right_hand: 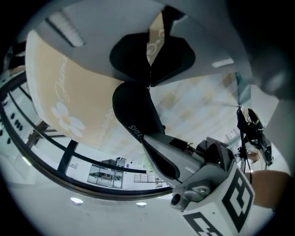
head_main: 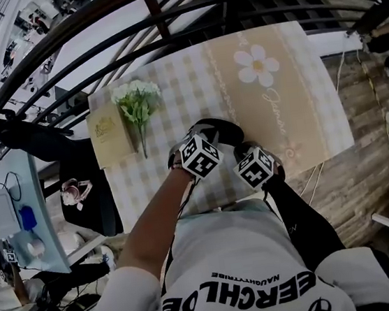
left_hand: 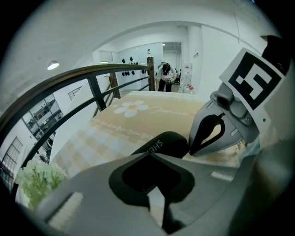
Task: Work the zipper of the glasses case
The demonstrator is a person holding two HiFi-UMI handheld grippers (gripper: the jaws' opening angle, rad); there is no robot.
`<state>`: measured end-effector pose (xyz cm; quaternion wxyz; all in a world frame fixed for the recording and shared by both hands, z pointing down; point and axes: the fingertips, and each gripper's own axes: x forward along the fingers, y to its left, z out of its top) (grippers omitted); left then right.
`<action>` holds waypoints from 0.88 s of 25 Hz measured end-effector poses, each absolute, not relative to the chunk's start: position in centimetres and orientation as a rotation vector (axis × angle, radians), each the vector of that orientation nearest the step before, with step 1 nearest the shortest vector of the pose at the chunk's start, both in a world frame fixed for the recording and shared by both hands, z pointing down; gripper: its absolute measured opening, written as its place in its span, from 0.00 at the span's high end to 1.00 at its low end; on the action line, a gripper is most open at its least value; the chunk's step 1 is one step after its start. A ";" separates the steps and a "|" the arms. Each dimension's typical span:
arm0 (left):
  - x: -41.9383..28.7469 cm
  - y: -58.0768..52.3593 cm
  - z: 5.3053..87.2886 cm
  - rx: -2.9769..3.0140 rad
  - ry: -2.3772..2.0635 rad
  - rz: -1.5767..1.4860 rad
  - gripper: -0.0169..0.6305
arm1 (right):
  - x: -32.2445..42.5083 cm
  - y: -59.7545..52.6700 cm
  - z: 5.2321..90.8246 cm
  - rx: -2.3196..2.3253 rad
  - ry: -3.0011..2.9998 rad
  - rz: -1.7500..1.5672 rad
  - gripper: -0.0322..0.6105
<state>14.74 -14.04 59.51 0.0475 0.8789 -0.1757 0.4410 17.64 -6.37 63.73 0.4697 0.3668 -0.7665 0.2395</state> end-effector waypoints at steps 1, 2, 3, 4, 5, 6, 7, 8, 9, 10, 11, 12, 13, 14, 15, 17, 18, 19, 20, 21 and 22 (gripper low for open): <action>14.7 -14.1 59.5 2.678 -0.543 1.342 0.96 | 17.5 -6.4 63.7 0.919 -1.878 0.613 0.90; 14.7 -14.1 59.4 2.675 -0.550 1.339 0.96 | 17.5 -6.5 63.7 0.935 -1.881 0.636 0.90; 14.7 -14.1 59.4 2.672 -0.557 1.334 0.96 | 17.5 -6.5 63.7 0.947 -1.888 0.654 0.90; 14.7 -14.1 59.4 2.669 -0.565 1.329 0.96 | 17.5 -6.4 63.6 0.957 -1.895 0.666 0.90; 14.7 -14.1 59.4 2.666 -0.573 1.324 0.96 | 17.6 -6.5 63.6 0.968 -1.901 0.671 0.89; 14.7 -14.1 59.3 2.665 -0.582 1.319 0.96 | 17.6 -6.5 63.6 0.982 -1.906 0.667 0.89; 14.7 -14.1 59.3 2.665 -0.588 1.315 0.96 | 17.7 -6.5 63.6 1.001 -1.909 0.658 0.89; 14.7 -14.1 59.2 2.666 -0.590 1.309 0.96 | 17.8 -6.5 63.5 1.022 -1.912 0.650 0.89; 14.7 -14.1 59.1 2.668 -0.589 1.298 0.96 | 17.9 -6.3 63.4 1.040 -1.916 0.647 0.89; 14.7 -14.1 59.1 2.666 -0.588 1.281 0.96 | 18.0 -6.2 63.4 1.058 -1.923 0.653 0.86; 14.7 -14.0 59.0 2.661 -0.585 1.261 0.96 | 18.1 -6.0 63.2 1.076 -1.932 0.665 0.81; 14.5 -13.9 59.0 2.656 -0.584 1.245 0.95 | 18.3 -5.9 63.0 1.100 -1.942 0.676 0.79; 14.2 -13.8 58.9 2.656 -0.589 1.233 0.95 | 18.4 -6.0 62.5 1.131 -1.951 0.682 0.77; 13.8 -13.9 58.7 2.661 -0.601 1.217 0.95 | 18.6 -6.2 61.9 1.167 -1.961 0.683 0.78; 13.5 -13.9 58.3 2.670 -0.619 1.192 0.95 | 18.8 -6.5 61.2 1.205 -1.972 0.678 0.78; 12.9 -14.3 56.8 2.694 -0.668 1.121 0.95 | 19.3 -7.2 59.4 1.284 -1.996 0.655 0.78; 12.7 -14.5 55.9 2.709 -0.695 1.083 0.95 | 19.5 -7.6 58.4 1.321 -2.009 0.635 0.78; 12.5 -14.7 54.8 2.725 -0.723 1.044 0.95 | 19.6 -8.0 57.4 1.352 -2.022 0.612 0.77; 12.3 -14.8 53.7 2.740 -0.751 1.006 0.95 | 19.7 -8.2 56.2 1.381 -2.036 0.588 0.77; 12.0 -14.8 52.6 2.753 -0.776 0.965 0.95 | 19.7 -8.5 55.0 1.412 -2.051 0.565 0.76; 11.7 -14.8 51.4 2.766 -0.800 0.924 0.94 | 19.7 -8.9 53.8 1.446 -2.065 0.541 0.76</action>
